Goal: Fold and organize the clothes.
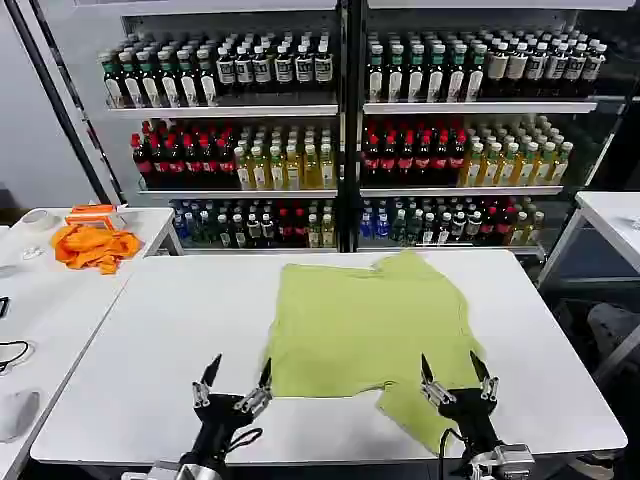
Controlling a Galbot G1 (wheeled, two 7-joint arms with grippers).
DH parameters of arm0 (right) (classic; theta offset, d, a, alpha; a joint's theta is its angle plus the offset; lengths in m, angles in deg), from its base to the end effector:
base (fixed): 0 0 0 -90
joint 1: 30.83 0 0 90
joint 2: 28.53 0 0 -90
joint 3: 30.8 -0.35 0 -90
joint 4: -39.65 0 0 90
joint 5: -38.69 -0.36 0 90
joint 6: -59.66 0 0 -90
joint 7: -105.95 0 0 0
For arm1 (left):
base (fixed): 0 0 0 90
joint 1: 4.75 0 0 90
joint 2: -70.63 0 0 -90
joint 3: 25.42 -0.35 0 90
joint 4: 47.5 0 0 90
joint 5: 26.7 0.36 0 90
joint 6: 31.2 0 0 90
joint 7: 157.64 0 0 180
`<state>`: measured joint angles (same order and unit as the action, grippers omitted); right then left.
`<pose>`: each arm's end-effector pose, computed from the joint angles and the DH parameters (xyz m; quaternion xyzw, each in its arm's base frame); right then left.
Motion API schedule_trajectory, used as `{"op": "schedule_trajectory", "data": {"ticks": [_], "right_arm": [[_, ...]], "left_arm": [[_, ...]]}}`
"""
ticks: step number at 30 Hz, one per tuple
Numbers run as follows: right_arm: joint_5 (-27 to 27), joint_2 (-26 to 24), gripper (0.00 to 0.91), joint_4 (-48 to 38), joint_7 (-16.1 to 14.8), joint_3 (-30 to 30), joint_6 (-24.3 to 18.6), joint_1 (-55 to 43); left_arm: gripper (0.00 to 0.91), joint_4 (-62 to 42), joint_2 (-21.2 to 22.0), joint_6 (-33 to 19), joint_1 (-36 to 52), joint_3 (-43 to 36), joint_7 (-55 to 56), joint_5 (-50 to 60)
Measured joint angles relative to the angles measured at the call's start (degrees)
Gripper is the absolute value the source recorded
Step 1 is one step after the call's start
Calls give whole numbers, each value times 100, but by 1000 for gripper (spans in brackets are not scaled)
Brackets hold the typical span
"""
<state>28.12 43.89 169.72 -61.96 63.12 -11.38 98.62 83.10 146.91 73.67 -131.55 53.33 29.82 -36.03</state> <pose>0.1370 -0.0178 -0.2661 0.0172 -0.9842 0.0429 0.1710 0.1397 -0.0244 -0.2607 -0.0924 -0.9882 0.0207 0.1207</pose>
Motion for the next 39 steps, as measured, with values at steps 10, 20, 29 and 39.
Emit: {"op": "schedule_trajectory", "data": {"ticks": [10, 20, 29, 39], "right_arm": [[114, -20, 907, -111, 113, 50, 411, 260], [43, 21, 907, -301, 241, 61, 571, 211], [-126, 38, 0, -420, 302, 118, 634, 134], [-278, 45, 0, -473, 330, 204, 657, 82]], "left_arm": [[907, -428, -182, 835, 414, -203, 67, -164], [907, -980, -201, 1209, 879, -370, 235, -212], [171, -1486, -222, 1338, 1325, -470, 322, -260], [20, -1656, -267, 1340, 1476, -524, 360, -331]]}}
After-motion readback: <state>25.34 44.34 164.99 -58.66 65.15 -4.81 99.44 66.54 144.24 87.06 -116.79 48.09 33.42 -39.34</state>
